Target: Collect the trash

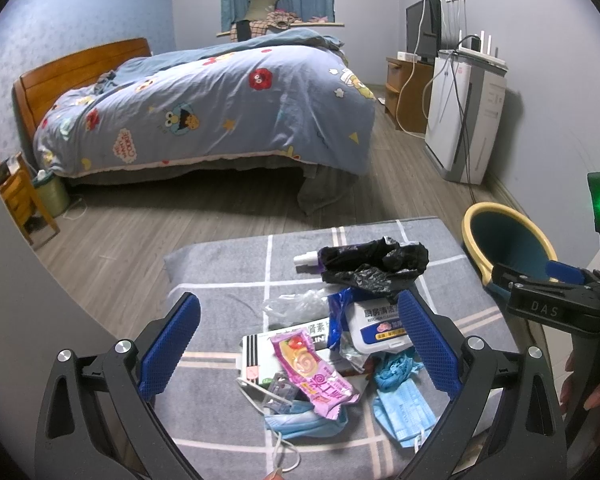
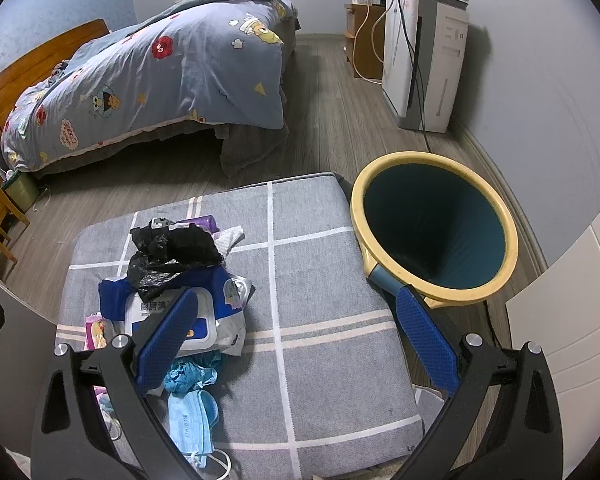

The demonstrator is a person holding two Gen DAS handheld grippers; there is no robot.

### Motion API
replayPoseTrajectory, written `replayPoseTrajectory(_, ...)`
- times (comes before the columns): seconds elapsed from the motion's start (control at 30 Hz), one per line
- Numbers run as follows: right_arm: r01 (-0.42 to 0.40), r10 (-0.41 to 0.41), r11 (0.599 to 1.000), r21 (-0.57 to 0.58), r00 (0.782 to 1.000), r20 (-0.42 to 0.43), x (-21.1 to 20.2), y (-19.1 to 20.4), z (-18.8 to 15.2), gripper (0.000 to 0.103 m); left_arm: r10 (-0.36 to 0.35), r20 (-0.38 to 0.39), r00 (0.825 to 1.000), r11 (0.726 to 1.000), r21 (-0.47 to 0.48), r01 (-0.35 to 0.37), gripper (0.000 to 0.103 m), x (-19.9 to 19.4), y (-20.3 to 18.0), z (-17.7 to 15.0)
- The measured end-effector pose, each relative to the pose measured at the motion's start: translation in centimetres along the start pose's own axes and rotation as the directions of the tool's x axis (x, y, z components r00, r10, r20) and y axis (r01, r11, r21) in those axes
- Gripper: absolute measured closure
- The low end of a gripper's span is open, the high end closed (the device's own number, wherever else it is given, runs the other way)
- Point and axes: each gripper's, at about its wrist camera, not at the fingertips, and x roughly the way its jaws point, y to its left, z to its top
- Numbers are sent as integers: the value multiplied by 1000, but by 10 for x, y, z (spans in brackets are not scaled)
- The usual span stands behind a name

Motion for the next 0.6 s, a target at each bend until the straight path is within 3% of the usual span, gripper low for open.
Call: replayPoseTrajectory(0.6,5,-5,1000,-21,1000,-6,0,-1,2,5,42,15,999,998,37,-43,5,-3,-2,1)
